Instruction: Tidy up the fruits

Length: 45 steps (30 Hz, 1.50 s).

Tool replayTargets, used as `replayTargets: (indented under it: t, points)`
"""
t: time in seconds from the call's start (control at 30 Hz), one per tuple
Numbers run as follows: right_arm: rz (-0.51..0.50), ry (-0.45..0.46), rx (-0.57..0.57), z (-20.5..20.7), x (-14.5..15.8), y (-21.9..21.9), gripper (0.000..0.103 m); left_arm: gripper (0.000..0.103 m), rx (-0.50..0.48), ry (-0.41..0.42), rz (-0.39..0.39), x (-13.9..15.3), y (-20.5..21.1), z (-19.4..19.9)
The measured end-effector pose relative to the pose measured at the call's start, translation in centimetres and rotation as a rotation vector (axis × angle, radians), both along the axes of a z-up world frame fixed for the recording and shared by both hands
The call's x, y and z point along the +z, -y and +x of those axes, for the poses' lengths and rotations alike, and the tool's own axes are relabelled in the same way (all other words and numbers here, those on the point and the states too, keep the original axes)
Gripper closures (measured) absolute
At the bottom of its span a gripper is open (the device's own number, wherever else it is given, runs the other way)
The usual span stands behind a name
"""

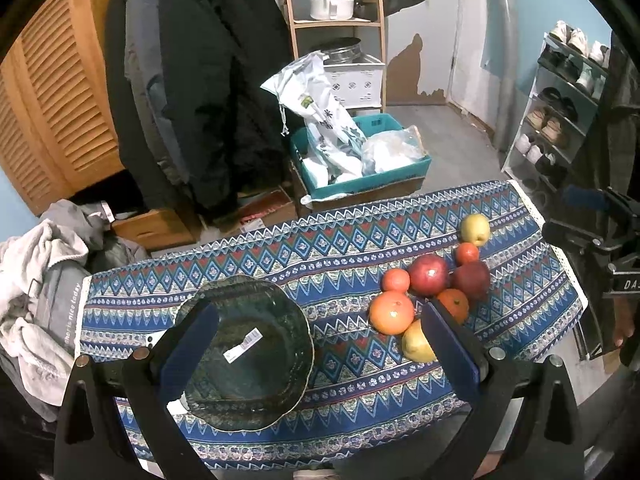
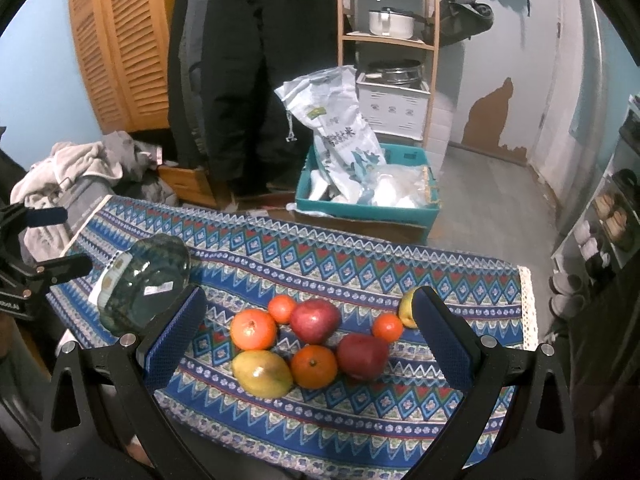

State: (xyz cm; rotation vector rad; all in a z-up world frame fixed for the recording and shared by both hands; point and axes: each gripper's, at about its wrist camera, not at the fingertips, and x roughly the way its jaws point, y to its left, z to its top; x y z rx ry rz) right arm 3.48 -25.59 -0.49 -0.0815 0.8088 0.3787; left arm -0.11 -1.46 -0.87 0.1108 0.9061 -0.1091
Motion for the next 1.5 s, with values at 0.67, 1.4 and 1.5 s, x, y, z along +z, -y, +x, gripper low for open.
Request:
replayTargets:
  t: [0.67, 1.4, 1.5]
  points:
    - [-0.033, -0.134, -0.092, 3.6, -3.7, 2.4, 0.002, 0.001, -0.011, -0.170, -0.046, -4.9, 1.9, 4.4]
    - [-0.096, -0.449, -0.141, 8.9, -14.7, 3.1, 0.002, 0.001, -0.033, -0.388, -0.047, -13.0, 5.7, 10.1]
    - [-0.113, -0.487, -0.153, 9.5, -16.0, 3.1, 0.002, 0.001, -0.027, -0.418, -0.052, -14.3, 6.1, 10.8]
